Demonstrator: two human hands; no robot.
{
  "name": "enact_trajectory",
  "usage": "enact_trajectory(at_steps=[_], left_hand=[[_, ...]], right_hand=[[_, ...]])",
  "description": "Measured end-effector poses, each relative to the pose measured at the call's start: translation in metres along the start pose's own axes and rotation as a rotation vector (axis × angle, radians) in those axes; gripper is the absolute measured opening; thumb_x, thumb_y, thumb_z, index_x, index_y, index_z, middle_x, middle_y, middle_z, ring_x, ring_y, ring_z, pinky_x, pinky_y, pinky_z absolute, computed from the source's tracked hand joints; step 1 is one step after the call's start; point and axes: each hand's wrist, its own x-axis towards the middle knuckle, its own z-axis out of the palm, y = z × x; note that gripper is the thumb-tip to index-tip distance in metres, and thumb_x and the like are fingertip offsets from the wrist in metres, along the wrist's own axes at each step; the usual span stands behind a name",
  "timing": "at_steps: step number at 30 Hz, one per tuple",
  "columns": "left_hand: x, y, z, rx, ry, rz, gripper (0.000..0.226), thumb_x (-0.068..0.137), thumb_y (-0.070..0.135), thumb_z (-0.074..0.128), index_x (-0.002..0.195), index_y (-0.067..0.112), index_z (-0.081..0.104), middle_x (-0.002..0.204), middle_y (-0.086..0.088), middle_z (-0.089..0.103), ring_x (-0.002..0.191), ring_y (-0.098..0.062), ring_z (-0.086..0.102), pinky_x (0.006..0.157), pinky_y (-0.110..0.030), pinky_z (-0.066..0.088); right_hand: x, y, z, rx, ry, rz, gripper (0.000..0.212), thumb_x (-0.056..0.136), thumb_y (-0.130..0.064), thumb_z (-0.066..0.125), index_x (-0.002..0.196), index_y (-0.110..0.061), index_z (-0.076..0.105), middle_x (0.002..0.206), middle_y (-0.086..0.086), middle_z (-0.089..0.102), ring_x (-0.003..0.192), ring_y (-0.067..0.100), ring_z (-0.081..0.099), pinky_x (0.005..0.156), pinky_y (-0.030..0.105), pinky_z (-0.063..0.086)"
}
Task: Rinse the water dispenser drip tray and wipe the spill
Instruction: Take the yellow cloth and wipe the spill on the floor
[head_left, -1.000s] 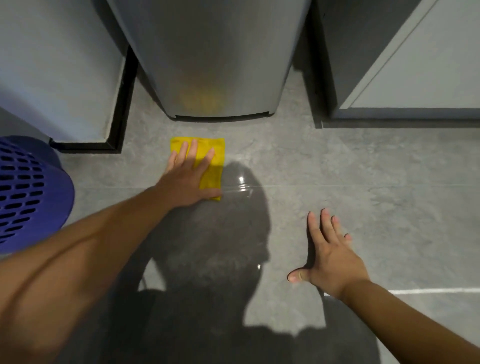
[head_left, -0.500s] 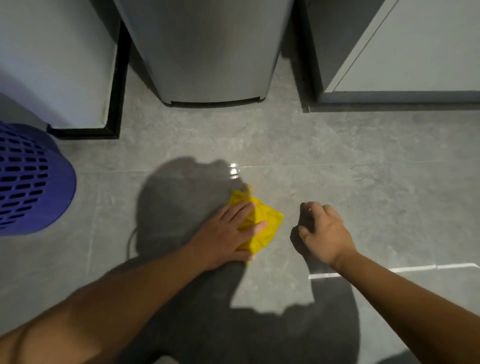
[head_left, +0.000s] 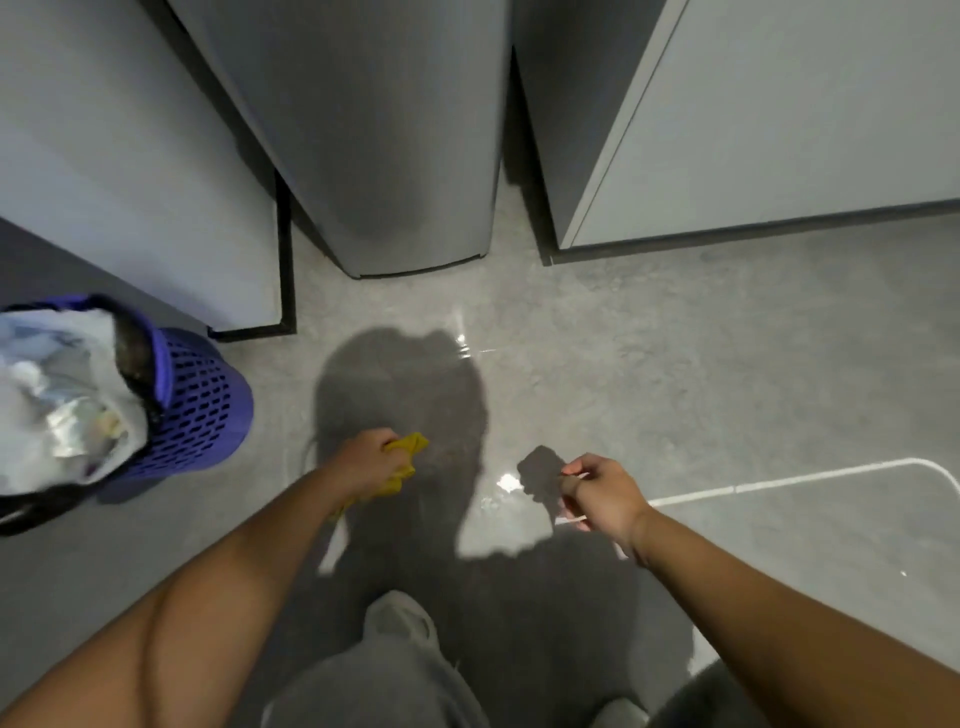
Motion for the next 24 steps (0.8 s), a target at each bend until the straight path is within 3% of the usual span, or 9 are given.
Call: enact_trajectory(at_steps=[2, 5, 9, 13, 15, 17, 20, 24], left_hand=[[-0.068, 0.038, -0.026, -0.061, -0.057, -0.032, 0.015, 0.102, 0.007, 0.056, 0.087, 0.011, 0.058, 0.088, -0.015, 0.068, 0.062, -0.020, 0.049, 0.057, -0.030, 0.042], [-0.181, 0.099, -0.067, -0.078, -0.064, -0.035, 0.014, 0.101, 0.012, 0.059, 0.088, 0.010, 0.060, 0.066, 0.001, 0.067, 0.049, -0.013, 0.052, 0.047, -0.024, 0.044], [-0.320, 0.172, -0.107, -0.068, -0.058, 0.004, 0.013, 0.096, 0.021, 0.071, 0.098, 0.008, 0.070, 0.081, -0.007, 0.072, 0.070, -0.020, 0.069, 0.066, -0.035, 0.058], [-0.425, 0.244, -0.133, -0.114, -0.008, 0.105, 0.009, 0.093, 0.032, 0.073, 0.091, 0.023, 0.071, 0.071, 0.010, 0.075, 0.064, 0.000, 0.072, 0.051, -0.014, 0.052], [-0.458, 0.279, -0.139, -0.156, 0.019, 0.144, 0.012, 0.090, 0.035, 0.074, 0.091, 0.023, 0.071, 0.072, 0.013, 0.076, 0.064, -0.002, 0.073, 0.055, -0.020, 0.056], [-0.479, 0.312, -0.141, -0.230, 0.043, 0.152, 0.011, 0.090, 0.030, 0.076, 0.094, 0.020, 0.073, 0.074, 0.004, 0.077, 0.069, -0.011, 0.075, 0.064, -0.033, 0.062], [-0.490, 0.365, -0.139, -0.342, 0.072, 0.174, 0.006, 0.095, 0.016, 0.073, 0.096, 0.011, 0.071, 0.080, -0.006, 0.074, 0.070, -0.013, 0.073, 0.065, -0.032, 0.060], [-0.488, 0.445, -0.135, -0.384, 0.166, 0.261, 0.008, 0.095, 0.016, 0.073, 0.099, 0.009, 0.073, 0.082, -0.009, 0.076, 0.077, -0.018, 0.078, 0.075, -0.039, 0.064]], right_hand=[[-0.069, -0.028, -0.028, 0.035, -0.022, 0.029, 0.010, 0.095, -0.005, 0.057, 0.099, -0.011, 0.063, 0.070, 0.013, 0.066, 0.060, 0.024, 0.056, 0.058, 0.031, 0.046], [-0.183, -0.083, -0.072, 0.121, -0.056, 0.074, 0.011, 0.099, -0.007, 0.055, 0.102, -0.012, 0.064, 0.075, 0.010, 0.068, 0.061, 0.020, 0.061, 0.055, 0.025, 0.049], [-0.330, -0.159, -0.133, 0.226, -0.077, 0.059, 0.011, 0.100, -0.017, 0.058, 0.104, -0.014, 0.068, 0.082, 0.008, 0.072, 0.068, 0.017, 0.067, 0.060, 0.026, 0.054], [-0.437, -0.218, -0.192, 0.303, -0.044, -0.026, 0.012, 0.100, -0.021, 0.059, 0.105, -0.015, 0.068, 0.080, 0.005, 0.073, 0.067, 0.015, 0.068, 0.061, 0.027, 0.055], [-0.469, -0.240, -0.219, 0.364, -0.030, -0.061, 0.012, 0.100, -0.019, 0.058, 0.106, -0.014, 0.068, 0.080, 0.005, 0.072, 0.068, 0.016, 0.066, 0.059, 0.025, 0.055], [-0.488, -0.258, -0.245, 0.437, -0.008, -0.097, 0.013, 0.100, -0.017, 0.058, 0.106, -0.013, 0.069, 0.079, 0.006, 0.071, 0.070, 0.018, 0.064, 0.060, 0.027, 0.053], [-0.495, -0.281, -0.286, 0.540, 0.037, -0.155, 0.011, 0.100, -0.013, 0.059, 0.105, -0.010, 0.068, 0.075, 0.007, 0.068, 0.064, 0.018, 0.061, 0.058, 0.028, 0.049], [-0.478, -0.314, -0.350, 0.541, 0.084, -0.235, 0.011, 0.101, -0.008, 0.055, 0.103, -0.010, 0.066, 0.076, 0.009, 0.066, 0.063, 0.018, 0.059, 0.058, 0.027, 0.047]])
